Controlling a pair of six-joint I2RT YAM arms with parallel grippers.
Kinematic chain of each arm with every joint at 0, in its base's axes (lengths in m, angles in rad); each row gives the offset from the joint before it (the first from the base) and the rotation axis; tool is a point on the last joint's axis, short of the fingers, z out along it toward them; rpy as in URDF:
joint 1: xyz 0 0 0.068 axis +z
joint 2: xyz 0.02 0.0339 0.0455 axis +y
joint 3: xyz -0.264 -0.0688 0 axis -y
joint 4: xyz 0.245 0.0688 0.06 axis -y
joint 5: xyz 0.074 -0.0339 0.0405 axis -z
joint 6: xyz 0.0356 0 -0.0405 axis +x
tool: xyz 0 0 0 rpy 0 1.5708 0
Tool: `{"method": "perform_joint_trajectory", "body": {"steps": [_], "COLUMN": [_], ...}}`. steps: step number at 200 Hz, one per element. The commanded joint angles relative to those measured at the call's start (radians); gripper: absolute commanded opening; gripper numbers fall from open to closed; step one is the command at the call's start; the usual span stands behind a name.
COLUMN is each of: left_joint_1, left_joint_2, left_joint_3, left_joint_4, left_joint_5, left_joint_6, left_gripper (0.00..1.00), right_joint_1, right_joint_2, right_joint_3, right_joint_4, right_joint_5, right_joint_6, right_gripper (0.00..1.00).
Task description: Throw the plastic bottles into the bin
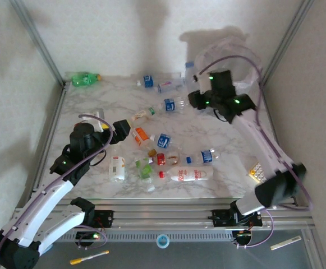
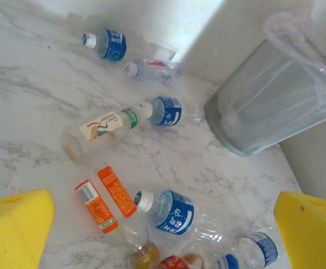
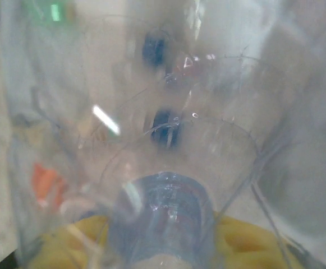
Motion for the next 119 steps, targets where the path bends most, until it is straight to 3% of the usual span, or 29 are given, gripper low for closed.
{"method": "perform_joint_trajectory", "body": {"steps": [1, 22, 58, 119], "left_joint_1": [-0.009, -0.009, -0.008, -0.009], "left_joint_2": [-0.021, -0.029, -0.036, -0.035], "left_joint_3": [0.003, 0.001, -0.007, -0.004], "left_joint_4": [0.049, 0.046, 0.04, 0.026], "left_joint_5": [-0.031, -0.046, -0.06, -0.064], "left_joint_6": [0.005, 0.004, 0.002, 0.001], "left_gripper": [1.0, 0.99, 1.0, 1.0], "right_joint_1": [-0.001, -0.008, -0.064, -0.257], "right_joint_2": [-0.157, -0.241, -0.174, 0.08], "right_joint_3": [-0.083, -0.1, 0.077, 0.3], "right_joint_4": [0.271, 0.376, 0.232, 0.049], "right_joint_5": [0.135, 0.211, 0.284, 0.134], "right_joint_6": [0.034, 0.029, 0.025, 0.122], "right_gripper": [0.31, 0.33, 0.31, 0.3]}}
